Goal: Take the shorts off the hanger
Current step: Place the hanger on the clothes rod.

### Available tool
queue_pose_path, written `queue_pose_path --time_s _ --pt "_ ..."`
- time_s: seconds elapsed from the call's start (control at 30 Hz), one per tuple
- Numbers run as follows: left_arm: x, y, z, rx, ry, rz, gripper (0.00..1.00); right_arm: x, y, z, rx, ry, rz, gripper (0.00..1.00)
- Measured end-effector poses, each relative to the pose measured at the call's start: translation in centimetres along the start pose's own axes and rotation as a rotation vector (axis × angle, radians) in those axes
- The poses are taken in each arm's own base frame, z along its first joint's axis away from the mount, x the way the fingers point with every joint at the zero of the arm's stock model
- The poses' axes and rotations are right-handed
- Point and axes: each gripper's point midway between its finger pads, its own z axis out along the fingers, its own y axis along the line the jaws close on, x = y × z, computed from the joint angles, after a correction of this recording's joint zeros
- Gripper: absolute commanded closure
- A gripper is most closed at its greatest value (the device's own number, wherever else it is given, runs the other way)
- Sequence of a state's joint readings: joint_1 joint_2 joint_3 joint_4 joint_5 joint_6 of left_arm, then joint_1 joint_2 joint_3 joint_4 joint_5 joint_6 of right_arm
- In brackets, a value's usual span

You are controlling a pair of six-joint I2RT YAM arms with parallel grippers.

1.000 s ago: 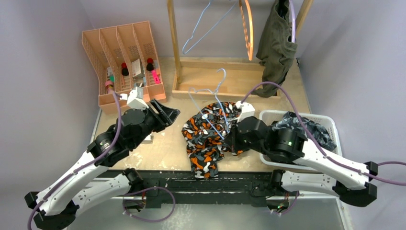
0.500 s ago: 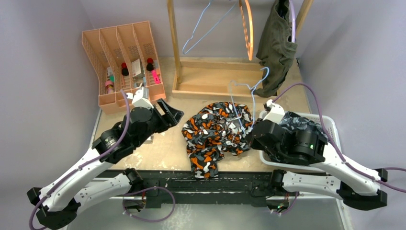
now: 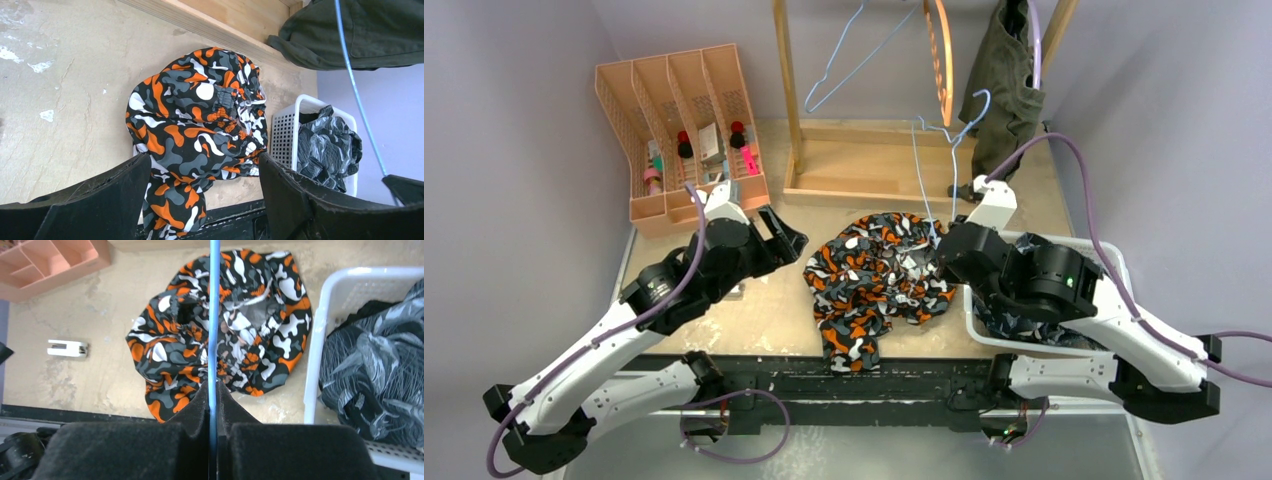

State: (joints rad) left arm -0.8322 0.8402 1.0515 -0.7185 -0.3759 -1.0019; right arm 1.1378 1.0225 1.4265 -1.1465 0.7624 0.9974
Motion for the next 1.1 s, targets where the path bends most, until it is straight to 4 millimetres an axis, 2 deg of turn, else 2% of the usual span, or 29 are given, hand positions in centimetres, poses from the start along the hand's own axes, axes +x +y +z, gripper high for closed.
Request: queue_pose_path --time_s 0.17,0.3,0.47,0.63,0.7,0.87,0.93,1.1 --pt "-0.1 0.0 -0.1 0.004 -0.001 -0.001 0.20 -2.3 0.8 -0.4 -0.018 -0.040 -0.032 1.00" --pt "0.1 0.0 0.1 -0.001 0.003 0.004 0.19 -3.1 -0.1 0.9 0.027 -0.039 -0.044 1.00" --pt "-0.1 -0.5 0.1 0.017 -0.002 -0.003 0.18 -4.3 -2.6 2.9 0.090 -0.040 -0.038 1.00" --pt "-0.1 -0.5 0.1 0.020 -0.002 -0.004 0.18 -5.4 -1.7 3.7 0.042 -0.042 -0.098 1.00" --pt "-0.2 -0.5 0.0 0.021 -0.003 -0.005 0.18 -6.6 -1.1 3.8 0.032 -0.041 -0.117 1.00" --pt "-0.1 -0.3 -0.1 0.019 -0.002 0.006 0.17 -11.5 -0.1 4.0 0.041 -0.101 -0.116 1.00" --pt "0.0 -0.1 -0.2 0.014 0.003 0.015 0.16 -12.5 -0.2 4.1 0.046 -0.113 -0.126 1.00" --pt "0.1 0.2 -0.5 0.010 0.007 0.025 0.16 -13.3 -1.0 4.9 0.076 -0.097 -0.169 1.00"
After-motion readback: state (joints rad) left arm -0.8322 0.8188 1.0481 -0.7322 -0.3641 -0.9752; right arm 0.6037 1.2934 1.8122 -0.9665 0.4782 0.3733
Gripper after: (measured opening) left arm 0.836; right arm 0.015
